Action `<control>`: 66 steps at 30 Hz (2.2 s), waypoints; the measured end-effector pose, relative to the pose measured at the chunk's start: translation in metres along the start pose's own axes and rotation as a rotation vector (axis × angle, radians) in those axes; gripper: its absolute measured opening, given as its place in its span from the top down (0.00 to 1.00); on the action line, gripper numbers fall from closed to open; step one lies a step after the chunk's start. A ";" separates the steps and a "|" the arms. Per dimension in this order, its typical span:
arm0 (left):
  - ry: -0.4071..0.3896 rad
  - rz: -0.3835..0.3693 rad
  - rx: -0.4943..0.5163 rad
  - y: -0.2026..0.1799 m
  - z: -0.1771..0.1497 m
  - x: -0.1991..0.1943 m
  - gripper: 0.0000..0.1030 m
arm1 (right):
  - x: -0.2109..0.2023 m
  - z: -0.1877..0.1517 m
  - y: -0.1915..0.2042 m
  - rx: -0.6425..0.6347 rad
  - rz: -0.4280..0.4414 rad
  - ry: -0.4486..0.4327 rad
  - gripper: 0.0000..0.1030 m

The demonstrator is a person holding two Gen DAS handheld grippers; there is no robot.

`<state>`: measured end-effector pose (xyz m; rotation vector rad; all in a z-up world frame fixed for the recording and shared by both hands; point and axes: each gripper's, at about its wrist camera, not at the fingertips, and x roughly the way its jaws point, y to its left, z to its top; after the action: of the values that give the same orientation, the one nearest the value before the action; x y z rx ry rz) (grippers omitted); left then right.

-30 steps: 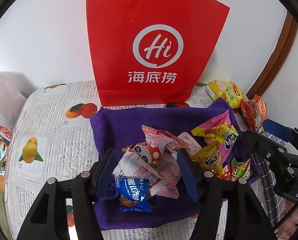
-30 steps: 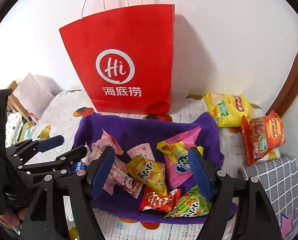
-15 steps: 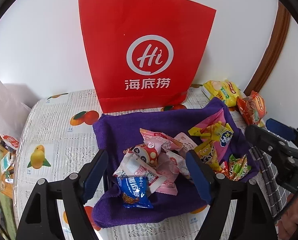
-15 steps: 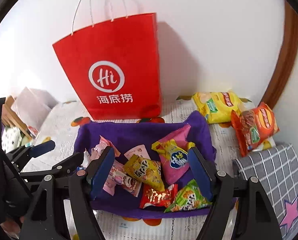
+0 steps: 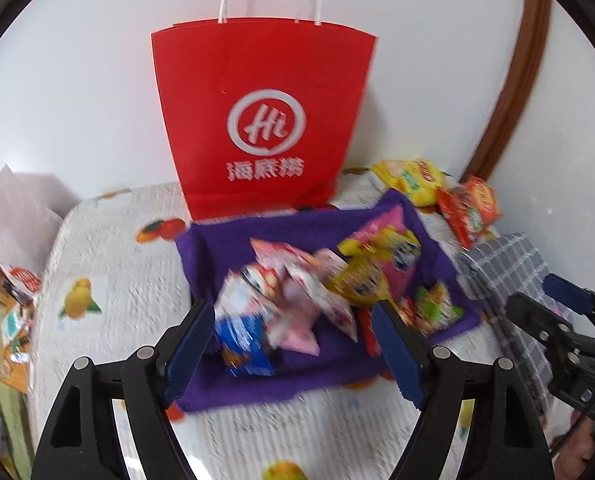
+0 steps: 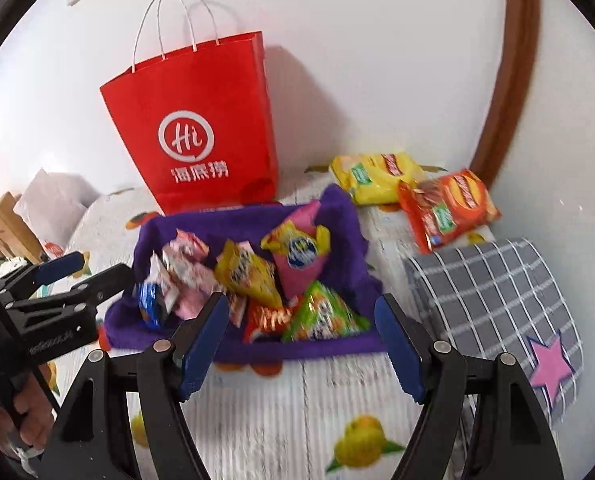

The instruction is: Organize snacks

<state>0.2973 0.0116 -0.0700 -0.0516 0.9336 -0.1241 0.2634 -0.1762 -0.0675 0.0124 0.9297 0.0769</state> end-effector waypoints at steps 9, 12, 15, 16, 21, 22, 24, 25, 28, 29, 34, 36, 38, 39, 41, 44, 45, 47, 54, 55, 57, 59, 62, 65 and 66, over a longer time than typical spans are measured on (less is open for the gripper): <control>-0.023 0.022 -0.001 -0.006 -0.067 -0.062 0.23 | -0.051 -0.053 0.001 0.020 0.021 -0.002 0.19; -0.037 0.032 -0.003 -0.008 -0.086 -0.082 0.23 | -0.064 -0.073 0.005 0.007 0.014 -0.006 0.14; -0.045 0.037 0.000 -0.013 -0.105 -0.099 0.23 | -0.081 -0.094 0.010 0.004 -0.011 -0.008 0.12; -0.048 0.036 0.001 -0.014 -0.110 -0.104 0.23 | -0.086 -0.101 0.010 0.002 -0.016 -0.010 0.12; -0.087 0.037 0.006 -0.025 -0.141 -0.132 0.23 | -0.111 -0.133 0.007 0.022 -0.023 -0.037 0.06; -0.091 0.037 0.006 -0.028 -0.147 -0.136 0.23 | -0.115 -0.140 0.005 0.028 -0.027 -0.039 0.06; -0.097 0.035 0.004 -0.031 -0.157 -0.144 0.23 | -0.123 -0.150 0.001 0.048 -0.027 -0.041 0.06; -0.097 0.035 0.004 -0.032 -0.160 -0.147 0.23 | -0.127 -0.155 -0.001 0.057 -0.026 -0.043 0.06; -0.104 0.037 0.014 -0.038 -0.170 -0.157 0.23 | -0.141 -0.167 -0.007 0.077 -0.023 -0.063 0.04; -0.107 0.040 0.015 -0.041 -0.173 -0.160 0.23 | -0.146 -0.171 -0.009 0.079 -0.023 -0.074 0.03; -0.138 0.059 0.025 -0.053 -0.182 -0.175 0.17 | -0.165 -0.181 -0.016 0.085 -0.011 -0.118 0.01; -0.151 0.072 0.025 -0.056 -0.183 -0.180 0.12 | -0.172 -0.184 -0.018 0.086 -0.014 -0.133 0.01; -0.158 0.061 0.031 -0.061 -0.184 -0.184 0.12 | -0.180 -0.187 -0.020 0.089 -0.024 -0.149 0.01; -0.157 0.057 0.033 -0.062 -0.185 -0.185 0.12 | -0.183 -0.188 -0.021 0.091 -0.027 -0.153 0.01; -0.159 0.057 0.041 -0.066 -0.187 -0.188 0.12 | -0.190 -0.191 -0.023 0.103 -0.041 -0.158 0.01; -0.162 0.072 0.054 -0.070 -0.189 -0.192 0.12 | -0.198 -0.194 -0.024 0.111 -0.036 -0.176 0.01; -0.161 0.076 0.057 -0.071 -0.189 -0.192 0.12 | -0.200 -0.195 -0.024 0.112 -0.035 -0.178 0.01; -0.160 0.070 0.057 -0.072 -0.190 -0.194 0.12 | -0.203 -0.196 -0.023 0.109 -0.039 -0.184 0.01; -0.159 0.068 0.042 -0.068 -0.190 -0.197 0.12 | -0.207 -0.199 -0.020 0.105 -0.046 -0.179 0.01; -0.159 0.064 0.041 -0.068 -0.190 -0.198 0.12 | -0.207 -0.200 -0.019 0.106 -0.047 -0.177 0.01; -0.157 0.058 0.037 -0.065 -0.191 -0.199 0.12 | -0.207 -0.200 -0.018 0.109 -0.047 -0.177 0.01; -0.160 0.065 0.034 -0.065 -0.191 -0.199 0.12 | -0.207 -0.201 -0.016 0.100 -0.044 -0.176 0.01; -0.161 0.079 0.032 -0.063 -0.192 -0.199 0.12 | -0.208 -0.201 -0.013 0.090 -0.047 -0.179 0.01; -0.161 0.078 0.031 -0.063 -0.192 -0.199 0.12 | -0.207 -0.202 -0.010 0.089 -0.041 -0.177 0.01; -0.160 0.077 0.030 -0.063 -0.192 -0.200 0.12 | -0.207 -0.202 -0.009 0.088 -0.043 -0.177 0.01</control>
<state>0.0197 -0.0236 -0.0189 0.0023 0.7723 -0.0619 -0.0210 -0.2047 -0.0232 0.0800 0.7552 -0.0050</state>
